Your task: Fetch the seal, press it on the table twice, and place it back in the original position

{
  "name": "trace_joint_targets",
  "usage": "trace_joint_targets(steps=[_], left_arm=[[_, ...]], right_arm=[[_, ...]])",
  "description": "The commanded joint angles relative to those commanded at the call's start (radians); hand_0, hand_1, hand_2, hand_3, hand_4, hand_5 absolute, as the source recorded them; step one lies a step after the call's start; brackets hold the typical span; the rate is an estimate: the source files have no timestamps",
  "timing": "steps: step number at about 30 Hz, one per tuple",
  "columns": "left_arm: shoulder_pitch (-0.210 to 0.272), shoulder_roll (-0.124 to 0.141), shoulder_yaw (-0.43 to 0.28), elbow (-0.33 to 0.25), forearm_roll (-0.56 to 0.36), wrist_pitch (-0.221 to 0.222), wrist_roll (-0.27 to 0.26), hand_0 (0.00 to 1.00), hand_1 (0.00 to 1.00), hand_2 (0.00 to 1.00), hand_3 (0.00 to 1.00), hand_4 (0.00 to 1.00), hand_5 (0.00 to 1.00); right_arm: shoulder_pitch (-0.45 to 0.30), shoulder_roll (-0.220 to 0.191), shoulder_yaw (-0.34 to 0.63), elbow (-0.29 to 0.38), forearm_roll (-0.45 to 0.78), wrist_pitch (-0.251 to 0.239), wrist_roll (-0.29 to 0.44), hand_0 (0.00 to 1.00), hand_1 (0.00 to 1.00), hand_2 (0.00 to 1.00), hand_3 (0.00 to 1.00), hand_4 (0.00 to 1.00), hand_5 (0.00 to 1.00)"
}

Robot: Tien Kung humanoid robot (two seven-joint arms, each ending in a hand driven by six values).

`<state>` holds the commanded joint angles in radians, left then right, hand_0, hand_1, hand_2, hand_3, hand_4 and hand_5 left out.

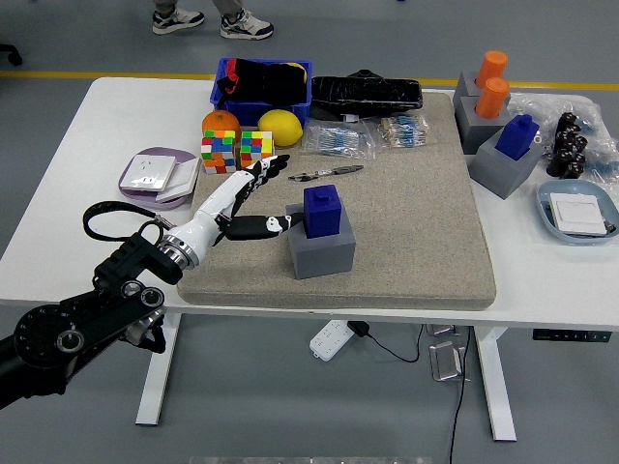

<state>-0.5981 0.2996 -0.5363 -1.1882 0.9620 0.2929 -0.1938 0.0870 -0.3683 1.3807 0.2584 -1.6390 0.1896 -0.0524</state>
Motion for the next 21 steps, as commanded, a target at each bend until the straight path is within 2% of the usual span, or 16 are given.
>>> trace_joint_targets(steps=[4,7,10,12,13,18,19,21], left_arm=[[0.006,-0.039,-0.009,0.022,0.015,0.021,0.002,0.998,0.987,0.968,0.963,0.828,0.143],[0.010,-0.063,-0.008,0.040,0.016,0.031,0.000,0.998,0.987,0.967,0.962,0.820,0.122],[0.014,-0.086,-0.004,0.055,0.020,0.038,-0.002,0.998,0.987,0.967,0.962,0.820,0.122],[0.016,-0.098,-0.005,0.063,0.020,0.041,-0.005,0.998,0.987,0.967,0.962,0.820,0.122],[0.017,-0.102,-0.006,0.065,0.019,0.043,-0.006,0.998,0.983,0.962,0.959,0.831,0.051],[0.016,-0.117,-0.006,0.070,0.023,0.054,-0.012,0.998,0.983,0.962,0.959,0.831,0.051],[0.015,-0.121,-0.003,0.073,0.026,0.059,-0.013,0.998,0.969,0.943,0.957,0.842,0.002],[0.014,-0.126,0.002,0.077,0.035,0.069,-0.013,0.998,0.969,0.943,0.957,0.842,0.002]], right_arm=[[-0.002,0.006,0.012,-0.002,-0.012,0.001,0.000,0.782,0.701,0.684,0.641,0.761,0.547],[-0.004,0.015,0.055,-0.002,-0.031,0.001,0.000,0.783,0.701,0.684,0.641,0.761,0.546],[-0.004,0.017,0.050,0.000,-0.029,0.002,0.000,0.783,0.701,0.684,0.641,0.761,0.546],[-0.004,0.015,0.041,0.000,-0.026,0.002,0.001,0.783,0.701,0.684,0.641,0.761,0.546],[-0.004,0.014,0.038,-0.001,-0.025,0.002,0.001,0.783,0.701,0.683,0.640,0.762,0.549],[-0.006,0.011,0.034,-0.001,-0.025,0.000,0.002,0.783,0.701,0.683,0.640,0.762,0.549],[-0.008,0.010,0.034,-0.001,-0.025,0.000,0.002,0.783,0.701,0.683,0.641,0.761,0.546],[-0.008,0.010,0.036,-0.002,-0.026,0.000,0.002,0.783,0.701,0.683,0.641,0.761,0.546]])
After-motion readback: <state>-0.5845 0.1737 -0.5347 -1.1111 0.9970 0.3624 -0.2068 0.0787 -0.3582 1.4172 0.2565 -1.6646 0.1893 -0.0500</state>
